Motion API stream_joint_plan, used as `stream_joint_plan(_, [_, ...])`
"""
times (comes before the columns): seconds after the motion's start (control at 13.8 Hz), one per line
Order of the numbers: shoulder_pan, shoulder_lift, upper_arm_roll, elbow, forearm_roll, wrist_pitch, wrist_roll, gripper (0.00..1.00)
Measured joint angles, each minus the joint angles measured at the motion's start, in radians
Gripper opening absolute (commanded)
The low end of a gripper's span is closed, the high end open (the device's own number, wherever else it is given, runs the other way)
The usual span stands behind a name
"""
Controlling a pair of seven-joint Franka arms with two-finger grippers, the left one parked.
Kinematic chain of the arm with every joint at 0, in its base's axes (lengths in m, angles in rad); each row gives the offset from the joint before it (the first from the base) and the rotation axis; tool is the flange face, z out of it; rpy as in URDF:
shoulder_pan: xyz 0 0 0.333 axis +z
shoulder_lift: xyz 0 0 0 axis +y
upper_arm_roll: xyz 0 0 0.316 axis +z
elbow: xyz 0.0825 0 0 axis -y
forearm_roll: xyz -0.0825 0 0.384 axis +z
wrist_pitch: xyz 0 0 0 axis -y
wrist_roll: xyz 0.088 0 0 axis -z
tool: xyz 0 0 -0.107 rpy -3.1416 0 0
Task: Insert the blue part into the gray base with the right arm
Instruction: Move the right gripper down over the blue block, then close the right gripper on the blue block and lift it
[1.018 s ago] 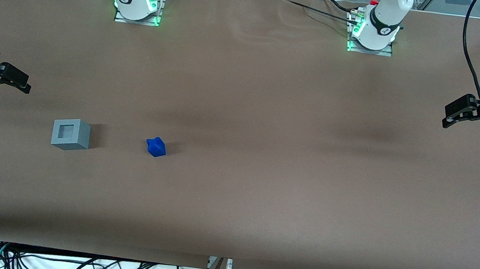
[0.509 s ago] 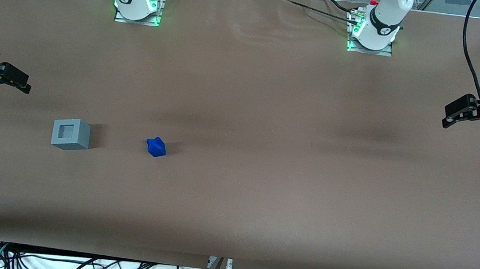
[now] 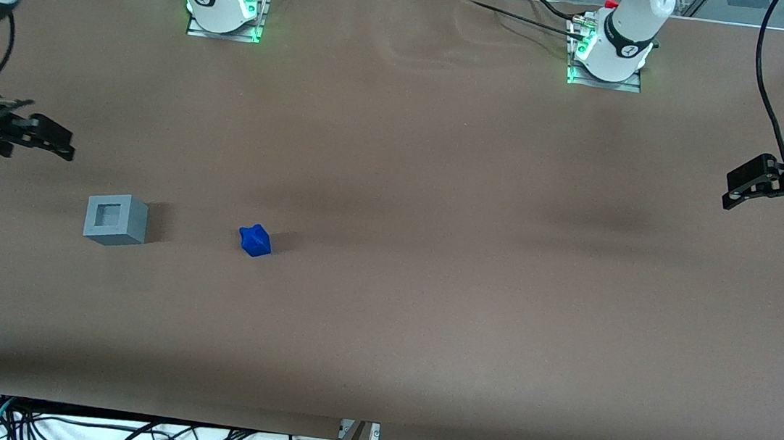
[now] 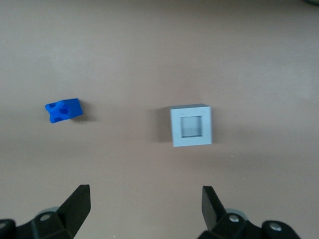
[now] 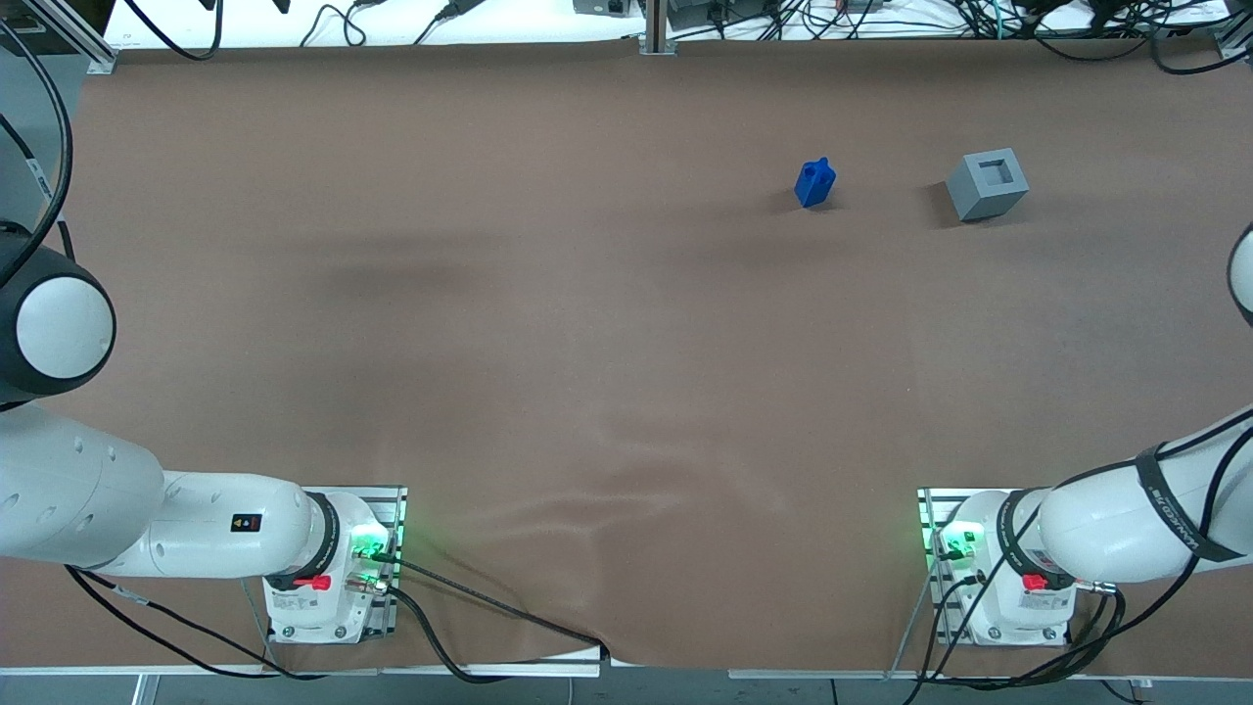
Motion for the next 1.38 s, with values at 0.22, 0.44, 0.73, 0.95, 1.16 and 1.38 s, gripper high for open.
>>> stream_joint_plan(0.22, [0.083,0.057,0.004,-0.003,0.000,0.021,0.001,0.99])
stream_joint_plan(0.44, [0.154,0.122,0.006,-0.006,0.000,0.068,0.002,0.99])
stream_joint_plan(0.73, [0.202,0.217,0.006,-0.008,0.000,0.155,0.002,0.99])
stream_joint_plan(0.95, [0.229,0.283,0.012,-0.009,0.000,0.229,0.002,0.99])
stream_joint_plan(1.16, [0.237,0.337,0.040,-0.009,0.008,0.285,0.003,0.99])
stream_joint_plan(1.38, [0.238,0.375,0.050,-0.009,0.059,0.302,0.006,0.99])
